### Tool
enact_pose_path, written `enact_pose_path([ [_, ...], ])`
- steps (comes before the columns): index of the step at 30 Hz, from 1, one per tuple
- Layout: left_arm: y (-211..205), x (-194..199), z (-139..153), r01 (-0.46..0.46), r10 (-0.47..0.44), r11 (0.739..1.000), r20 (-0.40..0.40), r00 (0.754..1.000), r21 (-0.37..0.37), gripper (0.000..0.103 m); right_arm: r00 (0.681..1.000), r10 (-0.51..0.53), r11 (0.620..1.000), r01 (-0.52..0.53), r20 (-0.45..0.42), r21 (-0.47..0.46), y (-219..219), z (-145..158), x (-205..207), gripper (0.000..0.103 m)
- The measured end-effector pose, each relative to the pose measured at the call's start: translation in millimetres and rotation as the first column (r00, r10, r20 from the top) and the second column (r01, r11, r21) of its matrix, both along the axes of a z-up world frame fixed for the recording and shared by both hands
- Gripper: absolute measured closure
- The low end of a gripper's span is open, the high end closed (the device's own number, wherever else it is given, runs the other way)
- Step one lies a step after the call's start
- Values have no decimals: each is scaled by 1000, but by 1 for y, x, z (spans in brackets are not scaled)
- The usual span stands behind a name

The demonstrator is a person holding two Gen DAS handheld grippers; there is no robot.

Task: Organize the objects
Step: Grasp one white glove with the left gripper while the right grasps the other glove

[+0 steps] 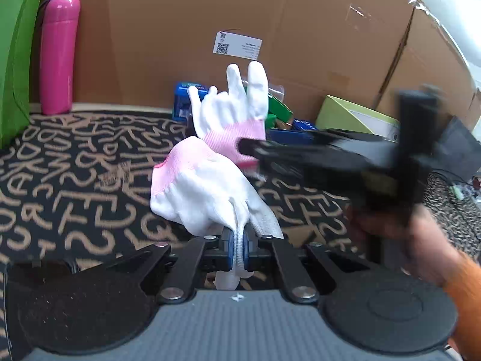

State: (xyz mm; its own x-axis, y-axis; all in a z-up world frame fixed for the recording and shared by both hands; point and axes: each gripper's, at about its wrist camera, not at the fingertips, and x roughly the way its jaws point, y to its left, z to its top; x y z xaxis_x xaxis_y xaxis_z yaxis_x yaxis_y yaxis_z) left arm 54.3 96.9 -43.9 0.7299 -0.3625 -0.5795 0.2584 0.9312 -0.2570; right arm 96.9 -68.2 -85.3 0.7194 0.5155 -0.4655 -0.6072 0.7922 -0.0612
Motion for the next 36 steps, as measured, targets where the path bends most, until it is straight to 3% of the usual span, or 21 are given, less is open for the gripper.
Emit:
enact_pose_path([
  [2,0,-2,-1,5,-5,1000,-1,1000,0,97,998,12,1000,-11,-54,8,6,-4,12,94],
  [7,-4,-5,3,44,-44,998,-3,999,-41,97,998,33,997,-30,-45,76,-28,6,-17,96],
  [11,-18,-16,5,121,-122,990,-5,993,-67,97,998,26,997,-22,-52,79,-81,19,-59,96],
  [16,-38,-35,-2,188,-193,978,-51,980,-87,96,986,-79,995,87,-147,46,-149,17,-105,95],
  [17,-40,-37,-5,170,-175,982,-66,982,-81,90,982,-115,992,120,-150,29,-158,17,-110,91],
  [19,-38,-39,-8,117,-123,991,-83,989,-71,70,974,-177,984,179,-142,-1,-171,16,-116,69],
  [20,-35,-40,-8,78,-84,995,-88,993,-68,49,970,-190,981,192,-149,-4,-174,14,-115,34],
  [21,-32,-41,-8,28,-34,998,-88,996,-63,29,968,-203,979,206,-145,3,-176,14,-115,15],
  [23,-26,-43,-5,-73,70,996,-66,995,-48,20,972,-205,978,207,-117,8,-174,14,-117,14],
  [27,-28,-23,-3,-128,124,991,-87,989,-43,19,969,-215,977,212,-126,-33,-157,9,-106,1],
  [32,-51,0,-10,-100,99,995,-99,990,-2,19,935,-293,956,284,-199,-73,-145,-7,-81,0],
  [34,-58,-2,-9,-29,29,1000,-53,998,-5,30,930,-297,955,290,-216,-64,-144,-13,-76,4],
  [35,-62,-2,-8,7,-7,1000,-58,998,-1,51,931,-289,957,283,-221,-58,-143,-15,-75,19],
  [36,-66,-1,-9,39,-39,999,-69,997,-1,64,933,-281,960,274,-225,-59,-141,-17,-74,31],
])
